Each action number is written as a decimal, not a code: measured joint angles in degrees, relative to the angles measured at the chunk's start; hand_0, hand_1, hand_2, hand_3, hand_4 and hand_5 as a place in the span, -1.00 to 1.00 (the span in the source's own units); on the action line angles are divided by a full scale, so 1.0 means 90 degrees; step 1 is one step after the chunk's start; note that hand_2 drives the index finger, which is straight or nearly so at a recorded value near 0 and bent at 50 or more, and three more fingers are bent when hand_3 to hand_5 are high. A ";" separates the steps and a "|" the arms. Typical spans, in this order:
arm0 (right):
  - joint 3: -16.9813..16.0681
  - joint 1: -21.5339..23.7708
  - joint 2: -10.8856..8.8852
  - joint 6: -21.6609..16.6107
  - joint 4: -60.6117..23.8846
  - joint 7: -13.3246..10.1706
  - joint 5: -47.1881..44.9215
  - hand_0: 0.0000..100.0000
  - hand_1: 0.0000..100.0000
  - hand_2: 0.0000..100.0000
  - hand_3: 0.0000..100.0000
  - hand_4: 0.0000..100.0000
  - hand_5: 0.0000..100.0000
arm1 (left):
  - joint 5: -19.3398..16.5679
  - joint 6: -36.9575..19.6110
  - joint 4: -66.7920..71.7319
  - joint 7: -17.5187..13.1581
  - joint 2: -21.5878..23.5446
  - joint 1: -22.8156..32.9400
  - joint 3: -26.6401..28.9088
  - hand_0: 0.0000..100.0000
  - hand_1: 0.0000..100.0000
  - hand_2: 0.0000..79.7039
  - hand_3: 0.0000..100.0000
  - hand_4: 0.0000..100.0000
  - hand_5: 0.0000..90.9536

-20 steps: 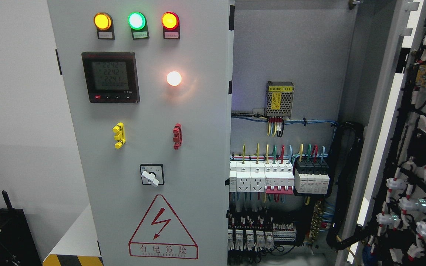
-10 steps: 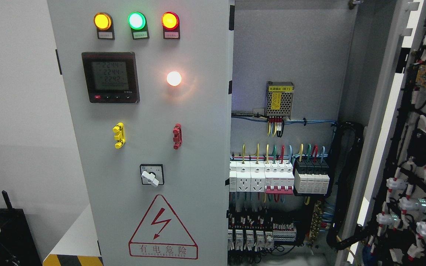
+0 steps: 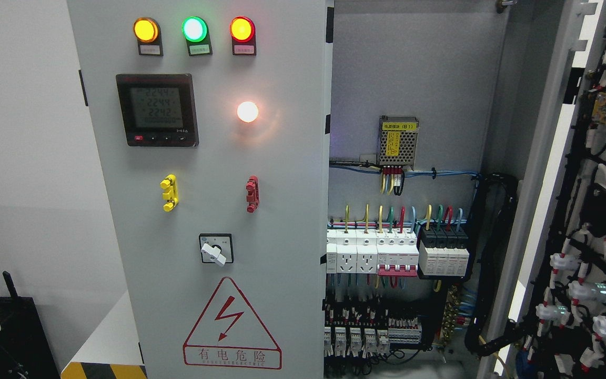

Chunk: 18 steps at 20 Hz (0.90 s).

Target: Open door with both hands

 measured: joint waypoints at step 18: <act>-0.0275 -0.0918 0.0231 0.0005 0.0110 -0.0023 -0.0686 -0.90 -1.00 -1.00 -1.00 -1.00 -1.00 | 0.0046 0.0004 -0.0109 -0.0066 -0.0012 -0.0031 0.0046 -0.76 -0.22 -1.00 -1.00 -1.00 -1.00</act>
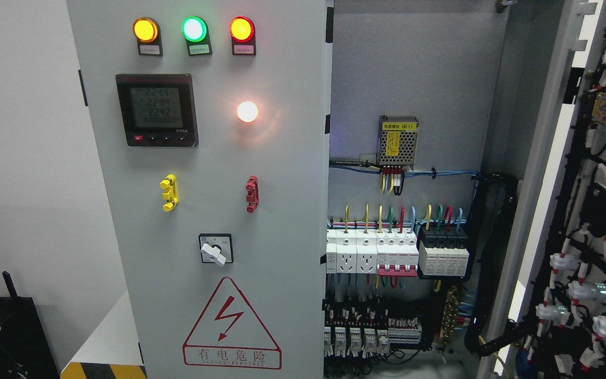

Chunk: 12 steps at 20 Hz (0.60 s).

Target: Open door with both hands

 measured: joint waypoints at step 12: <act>-0.0106 -0.0724 0.0029 0.0021 0.0344 -0.0018 -0.0043 -0.90 -1.00 -1.00 -1.00 -1.00 -1.00 | 0.0004 0.0001 -0.0020 0.0000 -0.0004 -0.0002 0.0010 -0.76 -0.22 -1.00 -1.00 -1.00 -1.00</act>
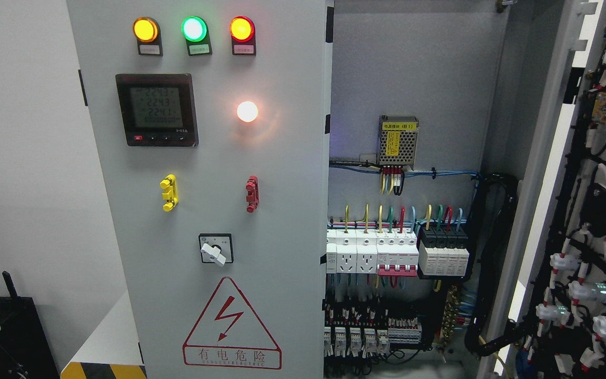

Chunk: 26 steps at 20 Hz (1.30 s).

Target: Open door with both hands

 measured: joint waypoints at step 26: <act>-0.0030 -0.0981 -0.0349 -0.0041 0.0669 0.0031 -0.0060 -0.90 -1.00 -1.00 -1.00 -1.00 -1.00 | 0.0000 0.0001 -0.0008 0.0000 -0.0002 -0.0001 0.0006 -0.76 -0.22 -1.00 -1.00 -1.00 -1.00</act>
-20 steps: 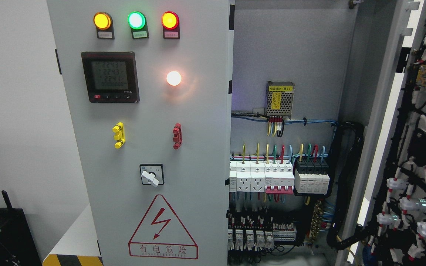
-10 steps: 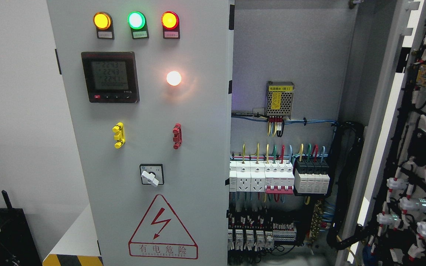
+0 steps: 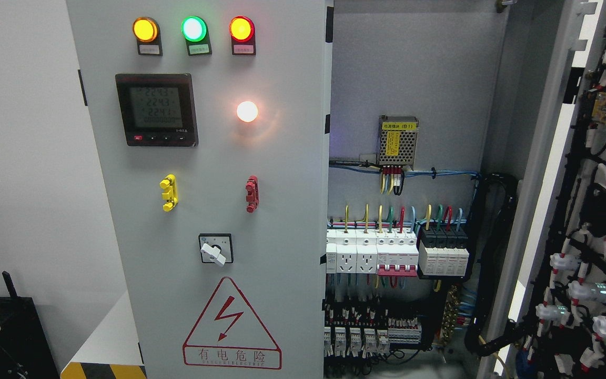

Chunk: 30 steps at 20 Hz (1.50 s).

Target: Open door with both hands

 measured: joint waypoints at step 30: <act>0.0084 -0.0718 0.0164 0.0213 -0.0136 -0.0038 0.0088 -0.90 -1.00 -1.00 -1.00 -1.00 -1.00 | 0.0000 0.0001 0.0000 -0.0001 0.0000 0.0000 0.0000 -0.76 -0.22 -1.00 -1.00 -1.00 -1.00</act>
